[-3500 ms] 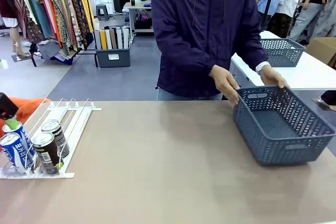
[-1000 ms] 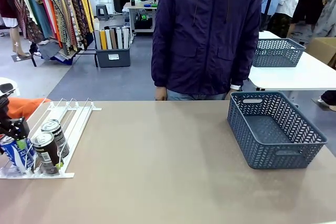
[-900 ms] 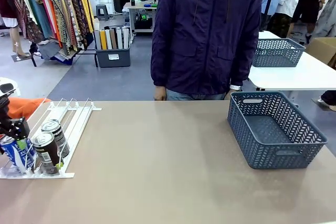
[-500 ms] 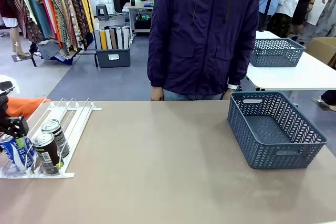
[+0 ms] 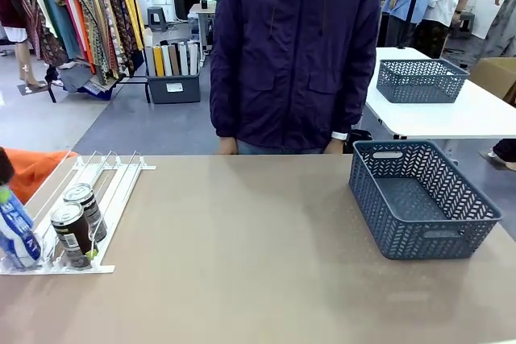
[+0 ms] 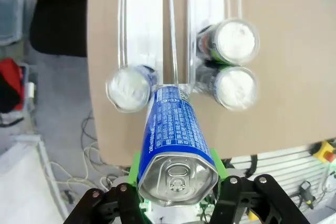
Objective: Retrieve and store the cans from the dispenser.
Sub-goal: Pick up one can from the Automatic Can Dispenser and place it in the middle of the table.
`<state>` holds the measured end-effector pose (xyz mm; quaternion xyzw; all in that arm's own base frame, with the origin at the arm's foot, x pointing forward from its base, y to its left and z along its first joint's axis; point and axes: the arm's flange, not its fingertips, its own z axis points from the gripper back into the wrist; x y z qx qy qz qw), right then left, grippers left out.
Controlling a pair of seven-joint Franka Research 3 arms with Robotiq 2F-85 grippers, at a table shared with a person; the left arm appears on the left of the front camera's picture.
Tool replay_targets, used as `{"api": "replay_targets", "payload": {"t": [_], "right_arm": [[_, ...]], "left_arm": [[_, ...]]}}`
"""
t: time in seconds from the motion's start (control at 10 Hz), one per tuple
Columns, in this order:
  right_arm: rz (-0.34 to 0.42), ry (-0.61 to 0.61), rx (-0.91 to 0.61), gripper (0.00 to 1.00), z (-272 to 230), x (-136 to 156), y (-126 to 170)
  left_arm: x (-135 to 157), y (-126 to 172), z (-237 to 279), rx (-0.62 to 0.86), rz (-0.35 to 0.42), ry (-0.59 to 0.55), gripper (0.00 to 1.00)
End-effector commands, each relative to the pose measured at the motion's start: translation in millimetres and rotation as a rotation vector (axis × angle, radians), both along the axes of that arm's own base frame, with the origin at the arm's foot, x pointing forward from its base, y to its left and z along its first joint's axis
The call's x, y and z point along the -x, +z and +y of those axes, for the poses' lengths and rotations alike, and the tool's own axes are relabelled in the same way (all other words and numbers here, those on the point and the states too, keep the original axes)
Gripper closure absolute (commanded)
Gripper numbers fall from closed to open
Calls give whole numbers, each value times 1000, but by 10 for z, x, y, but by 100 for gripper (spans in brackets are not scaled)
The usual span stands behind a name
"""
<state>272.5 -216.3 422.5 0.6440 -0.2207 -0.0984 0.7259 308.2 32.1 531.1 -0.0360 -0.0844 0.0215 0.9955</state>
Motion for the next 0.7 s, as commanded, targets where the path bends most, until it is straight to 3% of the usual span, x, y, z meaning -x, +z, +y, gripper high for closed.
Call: {"api": "replay_targets", "payload": {"t": [0.0,0.2,0.4,0.5,0.6], "right_arm": [[-26,0,2,0,-8,-14,30],[-26,0,2,0,-8,-14,30],[-26,0,2,0,-8,-14,30],[-26,0,2,0,-8,-14,30],[-26,0,2,0,-8,-14,30]], "left_arm": [[183,485,43,-37,-114,-17,100],[282,652,25,-23,-168,-45,100],[248,550,126,67,-162,-70,100],[346,734,-12,-19,-158,-34,100],[346,734,-12,-19,-158,-34,100]]}}
